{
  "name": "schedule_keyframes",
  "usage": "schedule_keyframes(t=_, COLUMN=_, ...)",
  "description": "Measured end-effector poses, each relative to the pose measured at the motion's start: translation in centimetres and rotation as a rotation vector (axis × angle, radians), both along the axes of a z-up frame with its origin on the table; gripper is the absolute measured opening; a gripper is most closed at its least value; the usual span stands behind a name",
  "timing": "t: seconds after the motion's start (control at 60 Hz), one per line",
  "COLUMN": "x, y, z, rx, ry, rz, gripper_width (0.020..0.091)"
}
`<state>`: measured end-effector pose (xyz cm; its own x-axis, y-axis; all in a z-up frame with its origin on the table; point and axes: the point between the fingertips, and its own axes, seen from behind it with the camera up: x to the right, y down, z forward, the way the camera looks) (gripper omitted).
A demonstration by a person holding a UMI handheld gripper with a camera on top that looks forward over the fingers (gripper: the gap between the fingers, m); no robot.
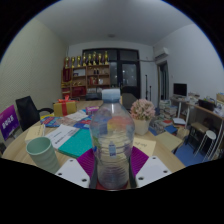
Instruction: Pour water
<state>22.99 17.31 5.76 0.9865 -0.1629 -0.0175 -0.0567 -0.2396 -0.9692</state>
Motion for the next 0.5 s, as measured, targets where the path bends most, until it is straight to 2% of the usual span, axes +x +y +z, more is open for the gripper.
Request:
schedule_keyframes(t=0.117, x=-0.5, y=-0.3, z=0.1, rx=0.016, ry=0.017, rz=0.0, gripper_width=0.0465)
schedule_keyframes(t=0.15, x=-0.6, y=-0.4, z=0.1, rx=0.014, ry=0.017, rz=0.001, gripper_width=0.0496)
schedule_keyframes(t=0.25, x=-0.6, y=-1.0, z=0.0, rx=-0.043, ry=0.033, rz=0.004, gripper_width=0.0614)
schedule_keyframes(t=0.3, x=-0.3, y=-1.5, z=-0.7, rx=-0.095, ry=0.065, rz=-0.013, gripper_width=0.0705)
schedule_keyframes(t=0.35, x=-0.7, y=-3.0, z=-0.5, rx=-0.111, ry=0.078, rz=-0.022, gripper_width=0.0862)
schedule_keyframes(t=0.5, x=-2.5, y=-8.4, z=1.5, rx=-0.133, ry=0.054, rz=-0.012, gripper_width=0.0838)
